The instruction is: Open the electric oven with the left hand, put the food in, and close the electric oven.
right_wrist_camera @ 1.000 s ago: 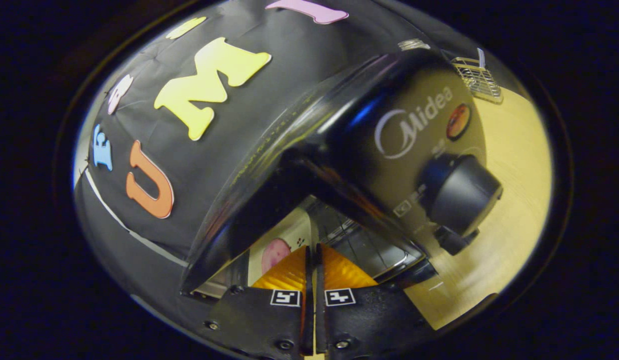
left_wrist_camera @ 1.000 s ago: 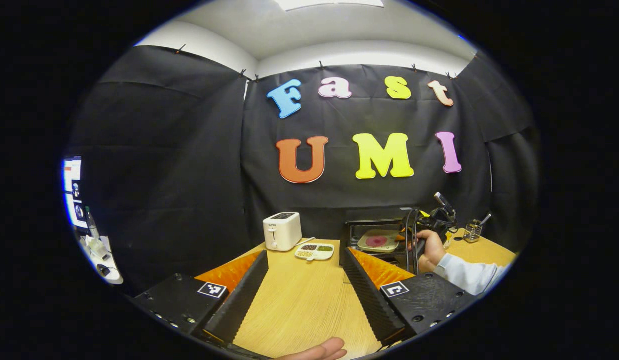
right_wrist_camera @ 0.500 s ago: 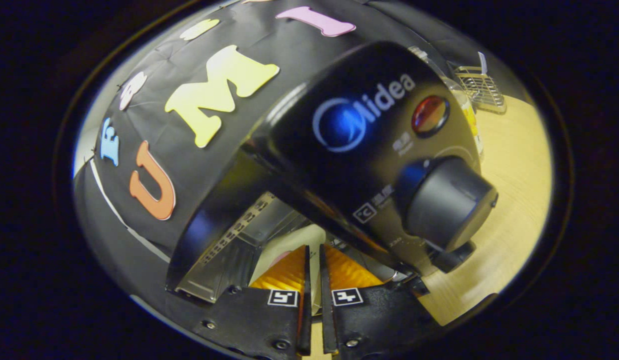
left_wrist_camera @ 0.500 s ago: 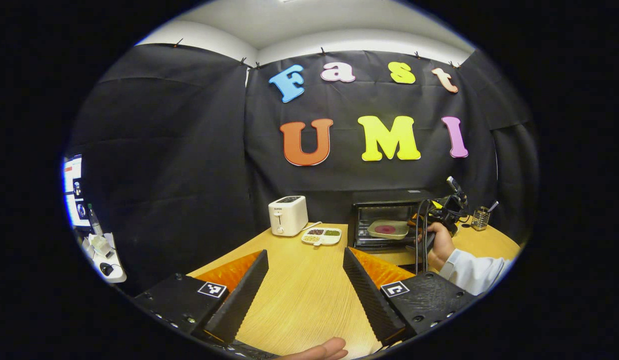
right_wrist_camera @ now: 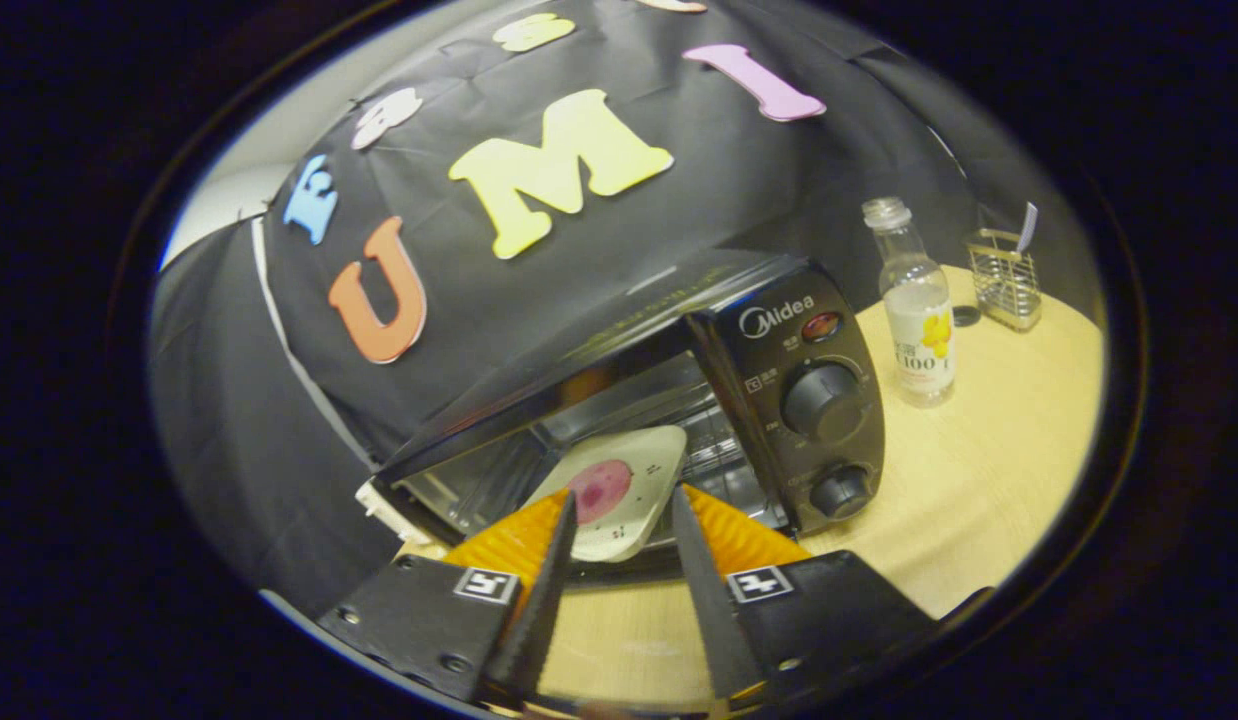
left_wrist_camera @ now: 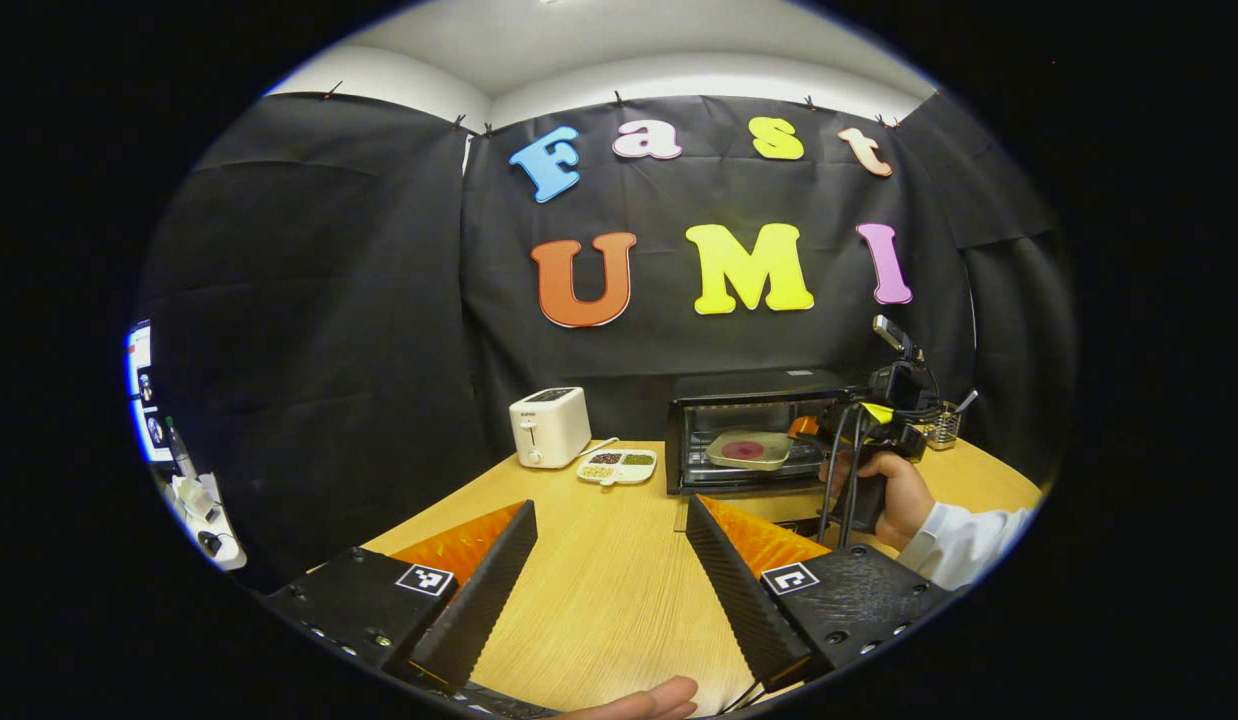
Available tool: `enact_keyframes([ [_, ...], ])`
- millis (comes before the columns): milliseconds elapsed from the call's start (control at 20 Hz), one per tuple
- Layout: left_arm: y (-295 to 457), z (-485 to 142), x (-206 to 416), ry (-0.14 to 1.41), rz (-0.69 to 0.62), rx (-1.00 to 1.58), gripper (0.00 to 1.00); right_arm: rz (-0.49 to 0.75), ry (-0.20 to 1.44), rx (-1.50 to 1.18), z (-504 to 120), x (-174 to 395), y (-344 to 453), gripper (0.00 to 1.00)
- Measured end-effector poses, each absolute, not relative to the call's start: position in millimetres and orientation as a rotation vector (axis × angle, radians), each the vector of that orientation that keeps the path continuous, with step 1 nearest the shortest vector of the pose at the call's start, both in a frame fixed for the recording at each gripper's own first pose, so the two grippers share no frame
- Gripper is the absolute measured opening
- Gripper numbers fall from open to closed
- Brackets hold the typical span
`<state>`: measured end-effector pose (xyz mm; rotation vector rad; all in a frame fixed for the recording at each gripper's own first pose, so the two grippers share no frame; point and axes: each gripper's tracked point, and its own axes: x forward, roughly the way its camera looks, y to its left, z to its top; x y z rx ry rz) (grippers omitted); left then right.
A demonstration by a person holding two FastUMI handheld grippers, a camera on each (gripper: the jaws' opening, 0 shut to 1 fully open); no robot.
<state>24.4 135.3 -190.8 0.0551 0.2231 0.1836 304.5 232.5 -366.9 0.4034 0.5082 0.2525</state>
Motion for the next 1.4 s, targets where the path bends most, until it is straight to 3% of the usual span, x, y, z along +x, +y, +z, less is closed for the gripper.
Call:
enact_keyframes([
  [50, 131.5, -193.2, 24.0, 0.235, 0.178, 0.046, 0.96, 0.266, 0.486, 0.365, -358.0, 295.1, 225.2, 0.82],
  [250, 114.5, -201.6, 32.6, 0.264, 0.145, 0.045, 0.96, 0.291, 0.393, 0.27, -316.0, 262.5, 192.7, 0.99],
  [300, 108.6, -205.8, 36.8, 0.275, 0.136, 0.047, 0.96, 0.296, 0.386, 0.243, -303.8, 251.6, 183.0, 0.94],
  [350, 104.6, -211.2, 41.0, 0.29, 0.133, 0.046, 0.96, 0.299, 0.378, 0.217, -293.5, 241.6, 175.3, 1.0],
  [550, 74.6, -229.1, 61.5, 0.327, 0.085, 0.031, 0.96, 0.306, 0.277, 0.128, -242.1, 212.5, 134.9, 1.0],
  [600, 66.0, -235.0, 67.5, 0.339, 0.071, 0.025, 0.96, 0.285, 0.248, 0.113, -227.8, 206.9, 120.2, 0.94],
  [650, 58.8, -243.3, 73.4, 0.353, 0.055, 0.021, 0.96, 0.279, 0.225, 0.108, -214.5, 201.1, 108.9, 1.0],
  [750, 44.6, -262.1, 80.7, 0.396, 0.029, 0.013, 0.96, 0.301, 0.184, 0.121, -185.9, 186.3, 93.2, 0.95],
  [850, 28.1, -279.6, 89.3, 0.442, -0.01, -0.001, 0.96, 0.281, 0.133, 0.119, -156.4, 177.0, 66.8, 1.0],
  [1150, -9.5, -333.7, 117.2, 0.553, -0.08, 0.026, 0.96, 0.125, -0.008, 0.02, -90.7, 140.2, -13.4, 1.0],
  [1200, -16.2, -341.7, 122.1, 0.568, -0.093, 0.034, 0.96, 0.103, -0.028, 0.0, -84.9, 132.0, -24.4, 0.95],
  [1250, -24.2, -349.7, 126.1, 0.578, -0.111, 0.038, 0.96, 0.079, -0.047, -0.014, -80.4, 125.2, -36.4, 1.0],
  [1350, -39.5, -363.7, 135.8, 0.603, -0.146, 0.039, 0.96, 0.022, -0.069, -0.037, -77.2, 115.5, -60.2, 1.0],
  [1400, -42.8, -369.9, 140.1, 0.618, -0.154, 0.044, 0.96, -0.001, -0.068, -0.046, -79.0, 111.9, -70.7, 0.95],
])
